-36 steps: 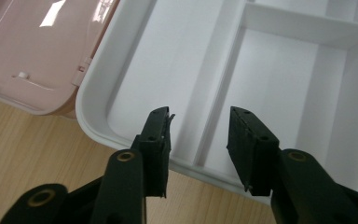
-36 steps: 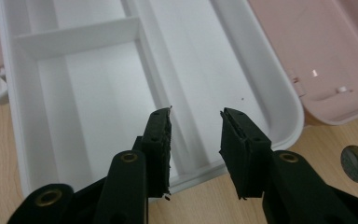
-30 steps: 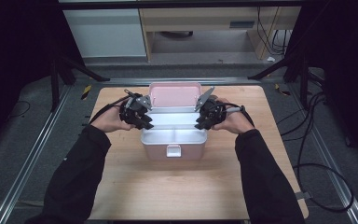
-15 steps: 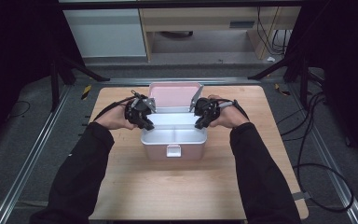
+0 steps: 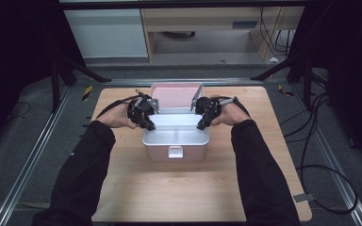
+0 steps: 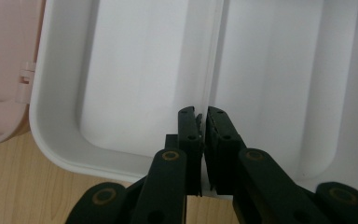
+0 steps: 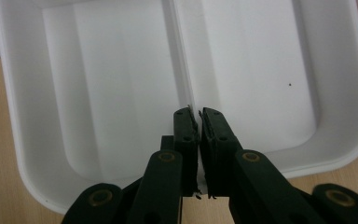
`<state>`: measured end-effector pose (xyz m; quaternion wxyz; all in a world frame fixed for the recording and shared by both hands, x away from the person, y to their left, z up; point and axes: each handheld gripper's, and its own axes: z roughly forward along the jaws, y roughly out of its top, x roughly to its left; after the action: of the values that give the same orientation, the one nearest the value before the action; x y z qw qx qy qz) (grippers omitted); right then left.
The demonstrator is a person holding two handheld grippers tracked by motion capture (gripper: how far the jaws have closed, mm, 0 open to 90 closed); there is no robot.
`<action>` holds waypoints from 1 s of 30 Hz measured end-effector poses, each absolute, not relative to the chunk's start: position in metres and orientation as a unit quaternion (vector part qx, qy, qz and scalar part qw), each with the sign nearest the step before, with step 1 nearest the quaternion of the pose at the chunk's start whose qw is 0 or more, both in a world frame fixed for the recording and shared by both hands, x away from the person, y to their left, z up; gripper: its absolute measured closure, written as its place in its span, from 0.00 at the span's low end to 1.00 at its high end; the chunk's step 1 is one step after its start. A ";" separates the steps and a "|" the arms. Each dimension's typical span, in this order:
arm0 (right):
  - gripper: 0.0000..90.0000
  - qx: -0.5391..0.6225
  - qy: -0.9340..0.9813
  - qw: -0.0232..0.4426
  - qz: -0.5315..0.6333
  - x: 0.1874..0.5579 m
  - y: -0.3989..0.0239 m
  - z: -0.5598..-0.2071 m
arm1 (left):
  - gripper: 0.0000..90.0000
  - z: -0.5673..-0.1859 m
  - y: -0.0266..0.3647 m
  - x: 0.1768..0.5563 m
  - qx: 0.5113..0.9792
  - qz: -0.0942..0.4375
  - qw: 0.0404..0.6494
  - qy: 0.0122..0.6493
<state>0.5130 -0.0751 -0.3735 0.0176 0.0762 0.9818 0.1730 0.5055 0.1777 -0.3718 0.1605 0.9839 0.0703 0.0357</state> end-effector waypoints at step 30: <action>0.96 0.057 0.972 0.074 0.216 0.465 -0.092 -0.309 | 0.97 -0.305 0.170 0.452 0.980 0.084 0.172 0.045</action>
<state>0.4652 -0.0916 -0.3095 0.0736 0.0568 0.9718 0.2165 0.4524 0.1702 -0.3050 0.1725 0.9804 0.0450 0.0839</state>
